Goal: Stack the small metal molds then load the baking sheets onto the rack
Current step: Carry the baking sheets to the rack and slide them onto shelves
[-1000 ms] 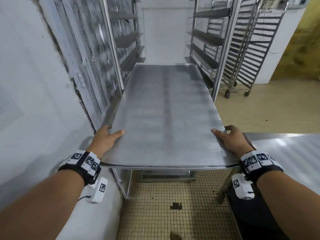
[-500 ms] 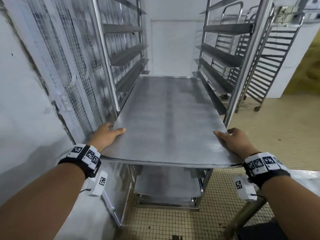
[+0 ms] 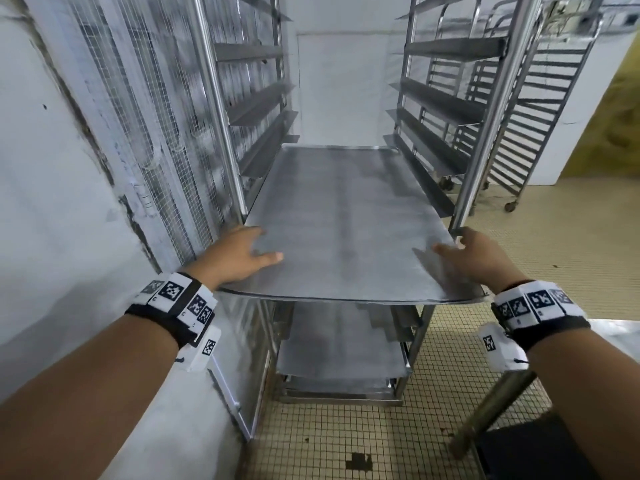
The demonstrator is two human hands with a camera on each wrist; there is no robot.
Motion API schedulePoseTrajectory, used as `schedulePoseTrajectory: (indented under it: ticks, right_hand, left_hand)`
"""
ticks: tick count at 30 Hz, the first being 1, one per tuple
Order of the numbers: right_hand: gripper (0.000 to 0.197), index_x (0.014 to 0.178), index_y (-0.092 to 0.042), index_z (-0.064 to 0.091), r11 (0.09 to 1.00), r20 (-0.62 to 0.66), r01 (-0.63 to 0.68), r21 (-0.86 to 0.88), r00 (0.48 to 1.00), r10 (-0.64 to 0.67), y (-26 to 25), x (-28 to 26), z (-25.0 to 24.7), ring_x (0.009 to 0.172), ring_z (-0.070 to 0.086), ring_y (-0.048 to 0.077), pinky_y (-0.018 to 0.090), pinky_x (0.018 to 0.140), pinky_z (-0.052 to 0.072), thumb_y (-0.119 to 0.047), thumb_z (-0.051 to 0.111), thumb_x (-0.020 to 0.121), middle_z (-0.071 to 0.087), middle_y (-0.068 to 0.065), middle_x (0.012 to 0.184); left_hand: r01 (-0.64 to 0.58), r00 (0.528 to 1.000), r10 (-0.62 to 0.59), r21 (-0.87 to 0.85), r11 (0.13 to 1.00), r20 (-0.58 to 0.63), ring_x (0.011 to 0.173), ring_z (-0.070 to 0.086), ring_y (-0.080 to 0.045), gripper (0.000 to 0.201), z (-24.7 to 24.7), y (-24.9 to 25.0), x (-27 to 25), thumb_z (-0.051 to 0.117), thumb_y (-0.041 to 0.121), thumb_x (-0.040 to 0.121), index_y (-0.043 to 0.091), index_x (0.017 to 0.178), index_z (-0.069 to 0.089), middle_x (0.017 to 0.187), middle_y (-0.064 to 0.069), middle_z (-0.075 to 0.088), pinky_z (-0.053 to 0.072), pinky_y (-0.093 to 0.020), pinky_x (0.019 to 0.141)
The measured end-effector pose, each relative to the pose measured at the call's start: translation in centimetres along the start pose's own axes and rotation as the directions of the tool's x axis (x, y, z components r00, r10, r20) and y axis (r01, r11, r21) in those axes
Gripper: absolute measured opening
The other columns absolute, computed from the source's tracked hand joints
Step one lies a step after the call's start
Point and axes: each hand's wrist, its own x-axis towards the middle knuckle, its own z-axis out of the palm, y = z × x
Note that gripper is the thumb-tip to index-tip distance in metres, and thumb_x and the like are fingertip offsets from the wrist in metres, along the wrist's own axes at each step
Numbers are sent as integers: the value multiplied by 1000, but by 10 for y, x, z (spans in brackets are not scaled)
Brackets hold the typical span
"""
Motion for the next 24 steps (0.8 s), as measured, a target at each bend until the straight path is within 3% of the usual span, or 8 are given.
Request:
schedulePoseTrajectory:
  ticks: [2, 4, 6, 9, 12, 15, 20, 24]
  right_hand:
    - [70, 139, -17, 53, 996, 7, 84, -27, 996, -84, -15, -21, 0, 120, 59, 33, 40, 93, 46, -66, 57, 88, 61, 12, 136]
    - [67, 136, -22, 56, 986, 80, 162, -47, 984, -158, -31, -46, 8, 119, 60, 29, 36, 90, 45, -68, 56, 88, 63, 8, 132]
    - [72, 132, -24, 59, 964, 161, 258, -68, 956, -245, -44, -69, 23, 118, 60, 23, 35, 93, 47, -76, 53, 83, 64, -1, 128]
    - [67, 129, -27, 63, 887, 106, 425, -182, 905, -412, -51, -93, 47, 124, 55, 16, 40, 104, 45, -76, 50, 85, 61, -7, 134]
    - [58, 133, -36, 62, 849, 30, 462, -256, 882, -470, -49, -104, 59, 136, 46, 11, 40, 109, 35, -72, 45, 91, 55, -11, 144]
    - [62, 134, -37, 61, 817, 3, 488, -307, 859, -512, -42, -103, 68, 139, 44, 13, 41, 109, 34, -75, 37, 91, 55, -11, 145]
    - [59, 130, -33, 65, 782, -77, 501, -371, 823, -563, -39, -87, 83, 135, 51, 15, 41, 104, 39, -70, 37, 94, 61, -8, 140]
    - [58, 128, -33, 66, 802, -136, 463, -376, 829, -542, -42, -59, 94, 133, 53, 16, 40, 103, 37, -68, 33, 96, 62, -7, 138]
  left_hand:
    - [-86, 991, 82, 33, 996, 110, 147, 39, -23, 98, 0, 16, -16, 60, 80, 77, 23, 154, 43, 161, -4, 39, 33, -39, 119]
    - [-156, 967, 137, 73, 985, 217, 148, 36, -19, 124, 2, 28, -30, 44, 100, 58, 24, 155, 42, 162, 0, 39, 30, -36, 120]
    - [-206, 948, 164, 136, 969, 271, 152, 28, -18, 123, 10, 33, -41, 40, 103, 57, 29, 156, 40, 164, 3, 34, 25, -38, 122]
    - [-256, 956, 211, 227, 940, 204, 155, 21, -18, 91, 26, 34, -55, 43, 86, 84, 31, 157, 38, 166, 2, 31, 22, -40, 121]
    - [-294, 955, 269, 313, 903, 122, 153, 25, -21, 100, 39, 29, -62, 14, 93, 77, 35, 155, 40, 165, -1, 34, 26, -44, 119]
    - [-319, 945, 321, 384, 866, 62, 151, 32, -24, 109, 48, 22, -61, -5, 92, 74, 36, 152, 45, 161, -3, 41, 31, -44, 116]
    - [-319, 941, 337, 429, 845, 36, 151, 33, -27, 111, 54, 19, -45, -15, 90, 74, 38, 153, 44, 161, -2, 42, 32, -45, 115]
    - [-305, 942, 336, 439, 845, 6, 150, 37, -27, 112, 57, 22, -15, -18, 88, 76, 37, 151, 47, 160, -1, 44, 33, -45, 114]
